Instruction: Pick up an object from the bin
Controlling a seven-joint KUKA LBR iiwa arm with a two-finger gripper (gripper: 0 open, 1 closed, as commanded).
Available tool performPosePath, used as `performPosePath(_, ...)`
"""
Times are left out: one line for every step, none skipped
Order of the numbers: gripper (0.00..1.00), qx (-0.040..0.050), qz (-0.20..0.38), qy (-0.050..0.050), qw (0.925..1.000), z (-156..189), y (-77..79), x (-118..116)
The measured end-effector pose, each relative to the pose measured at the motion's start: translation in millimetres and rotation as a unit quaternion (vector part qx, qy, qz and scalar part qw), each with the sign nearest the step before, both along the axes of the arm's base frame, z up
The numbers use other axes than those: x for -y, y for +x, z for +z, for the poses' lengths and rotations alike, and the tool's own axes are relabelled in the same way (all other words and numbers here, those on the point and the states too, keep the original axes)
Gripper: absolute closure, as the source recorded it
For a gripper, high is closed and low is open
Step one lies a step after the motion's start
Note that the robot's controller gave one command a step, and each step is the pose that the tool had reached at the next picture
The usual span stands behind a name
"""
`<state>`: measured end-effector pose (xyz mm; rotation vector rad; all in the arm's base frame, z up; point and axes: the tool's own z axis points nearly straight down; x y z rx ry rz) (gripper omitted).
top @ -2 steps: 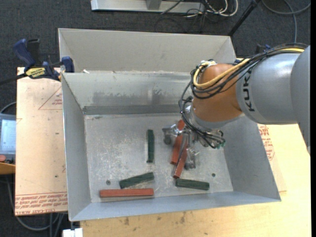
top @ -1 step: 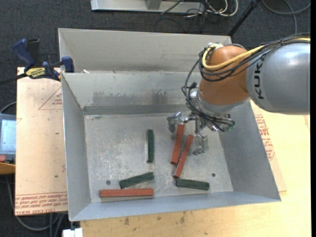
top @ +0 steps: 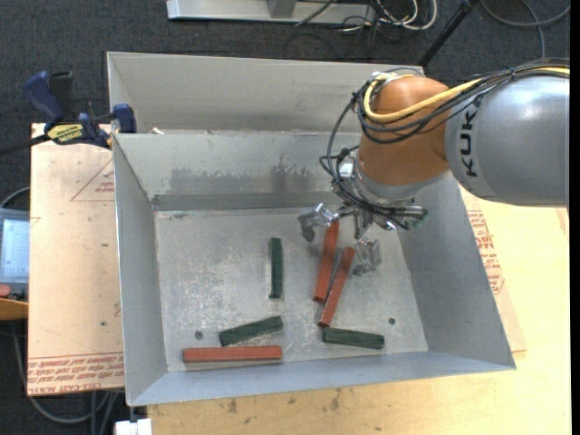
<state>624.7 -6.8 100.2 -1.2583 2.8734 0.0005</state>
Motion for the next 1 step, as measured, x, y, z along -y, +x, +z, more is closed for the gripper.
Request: performPosePath(0.00,-0.0022,0.090,0.000,0.9959,-30.9,-2.3,-11.5)
